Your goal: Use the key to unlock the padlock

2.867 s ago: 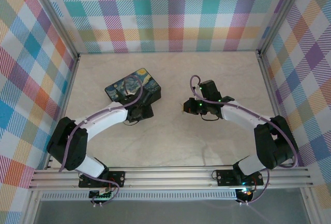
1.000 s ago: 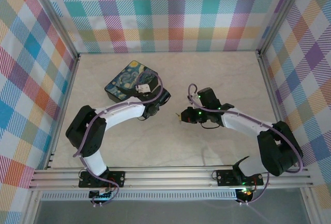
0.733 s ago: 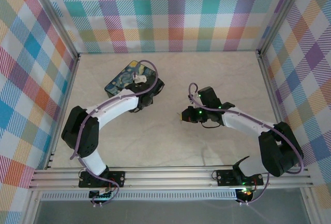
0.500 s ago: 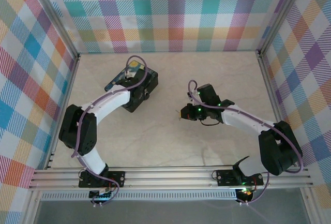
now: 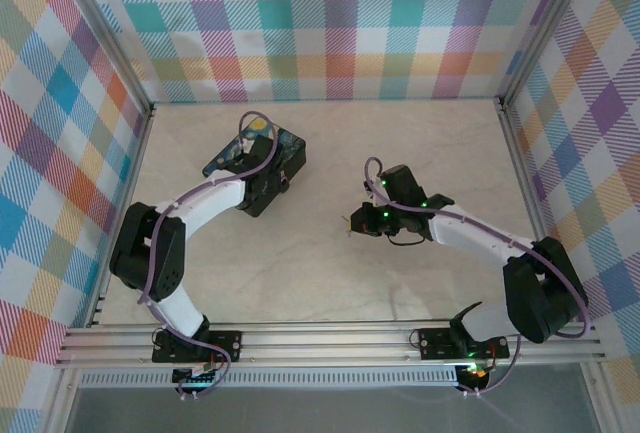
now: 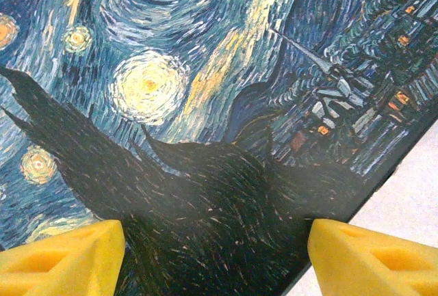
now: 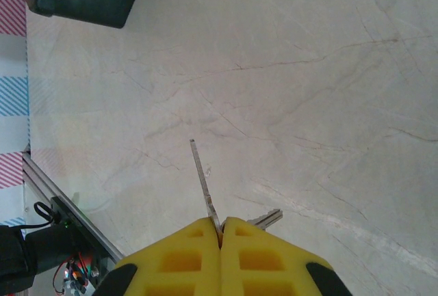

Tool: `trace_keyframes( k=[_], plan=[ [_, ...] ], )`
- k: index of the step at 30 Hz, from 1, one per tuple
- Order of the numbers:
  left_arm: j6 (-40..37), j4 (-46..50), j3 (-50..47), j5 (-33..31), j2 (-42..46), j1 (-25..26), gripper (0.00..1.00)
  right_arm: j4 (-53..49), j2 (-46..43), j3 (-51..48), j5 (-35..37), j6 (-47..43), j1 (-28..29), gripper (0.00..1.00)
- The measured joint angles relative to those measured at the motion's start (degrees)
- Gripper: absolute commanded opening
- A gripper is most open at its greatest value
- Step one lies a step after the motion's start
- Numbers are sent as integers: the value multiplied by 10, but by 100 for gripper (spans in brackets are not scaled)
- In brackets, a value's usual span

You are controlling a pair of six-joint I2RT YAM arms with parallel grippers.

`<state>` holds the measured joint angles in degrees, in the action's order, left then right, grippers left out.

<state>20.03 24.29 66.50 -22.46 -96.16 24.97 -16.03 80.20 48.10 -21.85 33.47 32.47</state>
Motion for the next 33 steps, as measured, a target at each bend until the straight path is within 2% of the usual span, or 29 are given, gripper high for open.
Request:
trace_keyframes(
  k=[4, 9, 13, 17, 23, 27, 33],
  plan=[
    [15, -2, -9, 8, 11, -3, 71, -5, 10, 15, 3, -1, 0, 0],
    [51, 77, -1, -8, 29, 21, 71, -5, 10, 15, 4, 0, 0, 0],
    [118, 140, 37, -31, 29, 84, 71, -4, 10, 15, 10, -1, 0, 0],
    [209, 163, 65, -74, 22, 146, 72, -3, 10, 15, 12, -4, -3, 0],
    [334, 174, 88, -134, -70, 182, 72, 2, 9, 13, 0, -17, -44, 0],
    [388, 171, 88, -172, -131, 185, 72, 9, 5, 5, -6, -27, -75, 0],
    [437, 164, 124, -223, -197, 185, 70, 31, 4, -7, -28, -31, -90, 0]
  ],
)
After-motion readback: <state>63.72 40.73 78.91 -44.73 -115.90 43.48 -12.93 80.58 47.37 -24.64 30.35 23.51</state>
